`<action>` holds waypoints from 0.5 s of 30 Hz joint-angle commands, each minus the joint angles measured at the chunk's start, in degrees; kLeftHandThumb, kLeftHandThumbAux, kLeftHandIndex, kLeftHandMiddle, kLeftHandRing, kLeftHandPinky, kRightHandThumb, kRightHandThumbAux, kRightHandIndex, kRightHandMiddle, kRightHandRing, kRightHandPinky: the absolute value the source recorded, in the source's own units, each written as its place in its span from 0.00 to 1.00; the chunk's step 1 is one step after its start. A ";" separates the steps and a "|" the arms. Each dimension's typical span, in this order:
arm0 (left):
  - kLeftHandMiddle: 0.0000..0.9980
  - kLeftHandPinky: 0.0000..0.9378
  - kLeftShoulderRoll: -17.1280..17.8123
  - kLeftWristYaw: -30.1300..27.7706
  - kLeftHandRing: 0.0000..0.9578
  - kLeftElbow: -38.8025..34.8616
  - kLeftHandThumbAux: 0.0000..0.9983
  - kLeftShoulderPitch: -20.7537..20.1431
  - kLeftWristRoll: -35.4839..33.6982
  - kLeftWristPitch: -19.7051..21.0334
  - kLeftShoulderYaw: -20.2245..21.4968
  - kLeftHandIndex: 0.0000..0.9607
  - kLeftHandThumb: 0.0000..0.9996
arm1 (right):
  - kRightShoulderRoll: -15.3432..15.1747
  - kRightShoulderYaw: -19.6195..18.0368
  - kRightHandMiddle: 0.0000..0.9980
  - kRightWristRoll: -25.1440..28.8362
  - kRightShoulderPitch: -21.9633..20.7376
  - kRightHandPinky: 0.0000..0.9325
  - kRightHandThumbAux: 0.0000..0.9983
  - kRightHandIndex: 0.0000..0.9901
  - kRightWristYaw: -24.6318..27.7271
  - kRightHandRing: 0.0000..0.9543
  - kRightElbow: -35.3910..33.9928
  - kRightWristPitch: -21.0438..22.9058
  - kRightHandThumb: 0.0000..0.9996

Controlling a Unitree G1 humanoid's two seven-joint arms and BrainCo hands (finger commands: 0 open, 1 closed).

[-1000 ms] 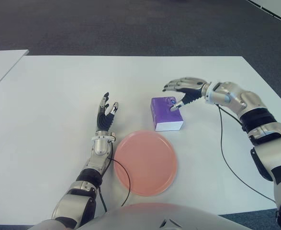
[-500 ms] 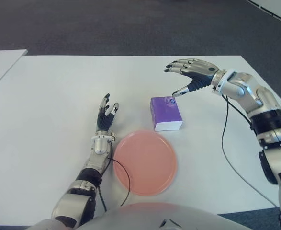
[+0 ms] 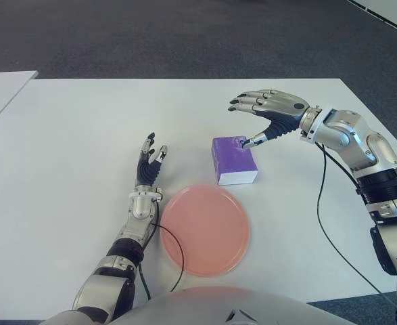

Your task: Put the tissue paper into the plate.

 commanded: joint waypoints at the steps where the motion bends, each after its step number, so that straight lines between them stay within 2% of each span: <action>1: 0.00 0.00 -0.33 -1.69 0.00 2.25 0.39 4.57 -0.70 2.18 0.11 0.00 0.04 | 0.26 0.87 0.00 0.33 2.57 0.00 0.21 0.00 2.72 0.00 -2.34 0.97 0.32; 7: 0.00 0.00 -0.78 -2.49 0.00 2.85 0.40 4.33 -2.11 2.74 0.83 0.00 0.03 | 1.37 2.58 0.00 -2.71 4.27 0.00 0.23 0.00 0.93 0.00 -1.00 -0.12 0.30; 12: 0.00 0.00 -0.46 -1.75 0.00 2.52 0.39 4.70 -1.31 1.51 0.47 0.00 0.03 | 3.82 6.45 0.00 -9.84 3.84 0.00 0.23 0.00 -9.55 0.00 10.12 -3.34 0.29; 15: 0.00 0.00 -0.30 -1.47 0.00 2.08 0.39 5.00 -0.79 1.34 0.19 0.00 0.03 | 4.57 7.59 0.00 -11.12 3.47 0.00 0.23 0.00 -13.00 0.00 13.20 -4.96 0.29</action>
